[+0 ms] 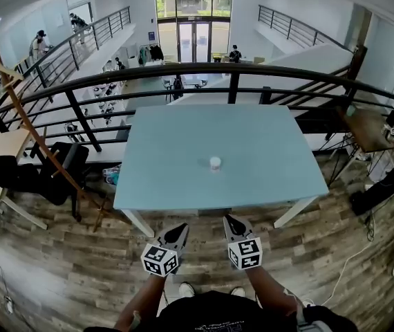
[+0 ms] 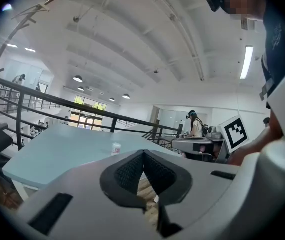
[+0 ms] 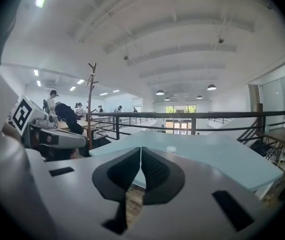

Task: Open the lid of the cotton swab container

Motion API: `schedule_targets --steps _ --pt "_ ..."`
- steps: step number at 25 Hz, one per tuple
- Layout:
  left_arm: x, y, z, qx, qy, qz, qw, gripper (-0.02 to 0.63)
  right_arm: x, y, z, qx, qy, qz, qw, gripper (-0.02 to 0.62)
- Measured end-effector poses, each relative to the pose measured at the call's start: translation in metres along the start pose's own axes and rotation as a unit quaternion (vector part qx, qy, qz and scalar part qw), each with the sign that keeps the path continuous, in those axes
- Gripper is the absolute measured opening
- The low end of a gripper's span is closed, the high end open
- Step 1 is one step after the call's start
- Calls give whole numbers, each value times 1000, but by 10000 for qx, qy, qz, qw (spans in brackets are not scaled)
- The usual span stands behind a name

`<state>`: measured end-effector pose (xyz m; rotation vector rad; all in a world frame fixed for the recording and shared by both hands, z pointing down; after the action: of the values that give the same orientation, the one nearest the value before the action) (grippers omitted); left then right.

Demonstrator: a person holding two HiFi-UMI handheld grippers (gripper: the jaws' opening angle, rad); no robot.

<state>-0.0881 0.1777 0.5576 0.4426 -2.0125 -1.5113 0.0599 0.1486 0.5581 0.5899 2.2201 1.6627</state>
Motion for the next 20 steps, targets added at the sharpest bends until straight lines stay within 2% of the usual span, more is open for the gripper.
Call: schedule_targets --steps 6,10,16,20 --pt "26 -1 18 65 173 -100 9998 12 25 -1 -15 107 204 -35 9997 21" --pt "40 -3 22 69 317 -264 9991 12 39 -1 -27 200 279 141 9993 21" --pt "44 -9 11 59 396 -319 9987 12 36 -5 -41 176 386 -41 9991 21" --pt "50 -11 -2 78 383 -210 9990 12 33 -14 -55 101 305 -103 9994 21"
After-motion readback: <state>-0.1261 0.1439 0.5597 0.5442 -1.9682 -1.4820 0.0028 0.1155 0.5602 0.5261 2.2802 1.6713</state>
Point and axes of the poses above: the fingertips, and each gripper's own axes: z backward along the fingers, x to its left, y out of its underside, the point moved 1 cm from there along z, backward along the fingers, and after that the axes turned 3 degrees about x, right-handed, at the moved point
